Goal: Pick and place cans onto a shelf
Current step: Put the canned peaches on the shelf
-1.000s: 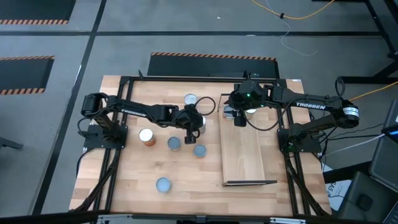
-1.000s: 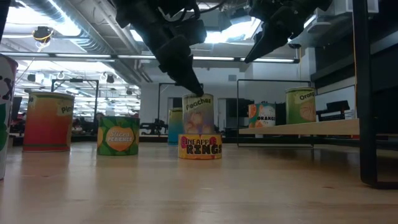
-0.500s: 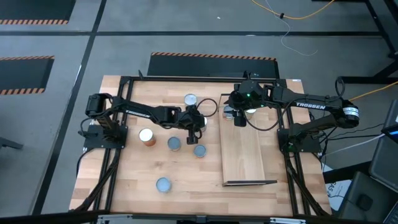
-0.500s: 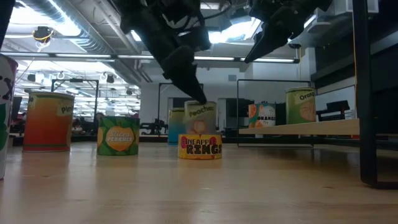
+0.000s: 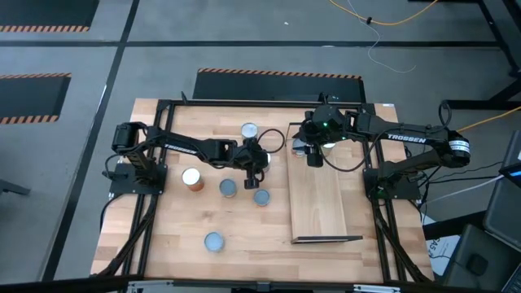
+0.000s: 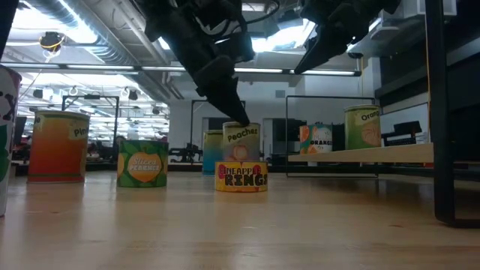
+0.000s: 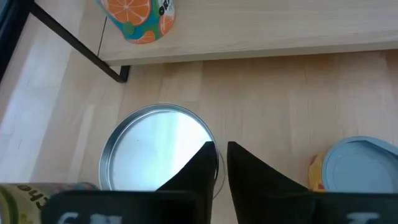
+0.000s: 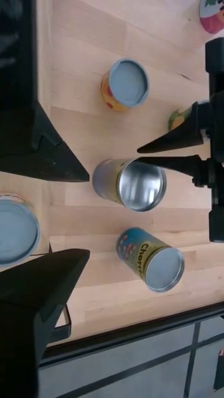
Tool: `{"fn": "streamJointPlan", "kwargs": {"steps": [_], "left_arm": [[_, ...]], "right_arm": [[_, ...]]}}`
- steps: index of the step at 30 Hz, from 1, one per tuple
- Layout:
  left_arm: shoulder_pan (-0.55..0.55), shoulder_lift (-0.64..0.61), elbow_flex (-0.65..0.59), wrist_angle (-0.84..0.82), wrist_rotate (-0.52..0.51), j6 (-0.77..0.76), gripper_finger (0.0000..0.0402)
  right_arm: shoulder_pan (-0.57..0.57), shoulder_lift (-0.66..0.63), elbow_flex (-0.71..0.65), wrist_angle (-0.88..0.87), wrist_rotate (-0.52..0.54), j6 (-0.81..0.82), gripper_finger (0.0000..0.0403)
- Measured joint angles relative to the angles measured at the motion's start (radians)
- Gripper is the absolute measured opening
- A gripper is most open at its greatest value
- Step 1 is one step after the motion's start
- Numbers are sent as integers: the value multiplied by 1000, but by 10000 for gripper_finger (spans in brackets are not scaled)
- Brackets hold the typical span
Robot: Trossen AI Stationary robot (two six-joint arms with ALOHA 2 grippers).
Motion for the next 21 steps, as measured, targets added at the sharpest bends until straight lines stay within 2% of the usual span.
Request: {"fn": "streamJointPlan", "kwargs": {"steps": [10,21], "left_arm": [[0,2,-1,23,0,0,98],[0,-56,-2,33,-19,9,102]], "right_arm": [[0,0,0,0,0,2,191],[1,0,0,25,-4,3,191]]}}
